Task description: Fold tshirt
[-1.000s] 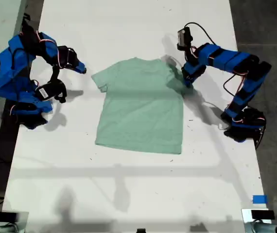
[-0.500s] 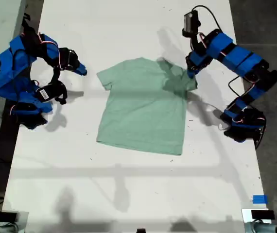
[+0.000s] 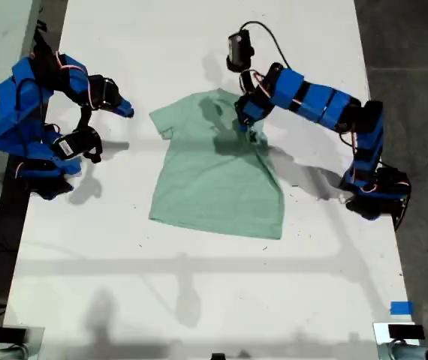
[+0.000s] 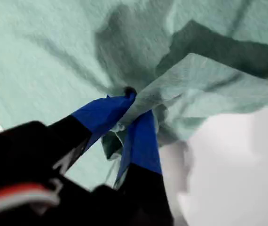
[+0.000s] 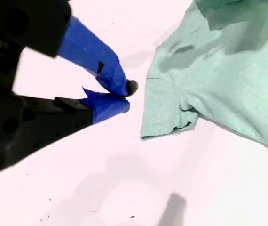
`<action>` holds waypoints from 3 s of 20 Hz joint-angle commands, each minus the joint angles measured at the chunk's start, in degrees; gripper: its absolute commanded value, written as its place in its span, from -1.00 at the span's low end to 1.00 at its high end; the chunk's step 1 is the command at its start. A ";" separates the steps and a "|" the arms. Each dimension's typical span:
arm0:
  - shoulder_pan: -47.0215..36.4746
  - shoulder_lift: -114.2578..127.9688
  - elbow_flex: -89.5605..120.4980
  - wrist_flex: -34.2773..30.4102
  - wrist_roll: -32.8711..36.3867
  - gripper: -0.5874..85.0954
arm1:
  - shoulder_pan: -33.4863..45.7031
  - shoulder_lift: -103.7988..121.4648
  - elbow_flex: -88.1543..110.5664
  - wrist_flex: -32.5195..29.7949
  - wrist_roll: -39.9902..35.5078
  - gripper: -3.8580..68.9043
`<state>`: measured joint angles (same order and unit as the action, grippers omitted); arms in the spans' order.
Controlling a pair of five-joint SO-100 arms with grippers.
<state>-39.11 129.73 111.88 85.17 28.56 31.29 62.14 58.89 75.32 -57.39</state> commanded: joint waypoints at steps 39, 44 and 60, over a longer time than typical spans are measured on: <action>-16.00 -52.73 -19.86 -13.45 14.33 -0.47 | -12.30 76.55 57.39 6.59 13.01 -0.31; -17.05 -70.66 -34.89 -9.40 14.68 -0.47 | -12.74 81.21 60.82 6.94 13.80 -0.31; -14.41 -48.25 -36.56 -4.04 13.10 -0.98 | -13.18 90.88 67.68 7.47 15.56 -0.31</action>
<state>-55.72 78.13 76.90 82.27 42.28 18.90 151.88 126.56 82.97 -42.28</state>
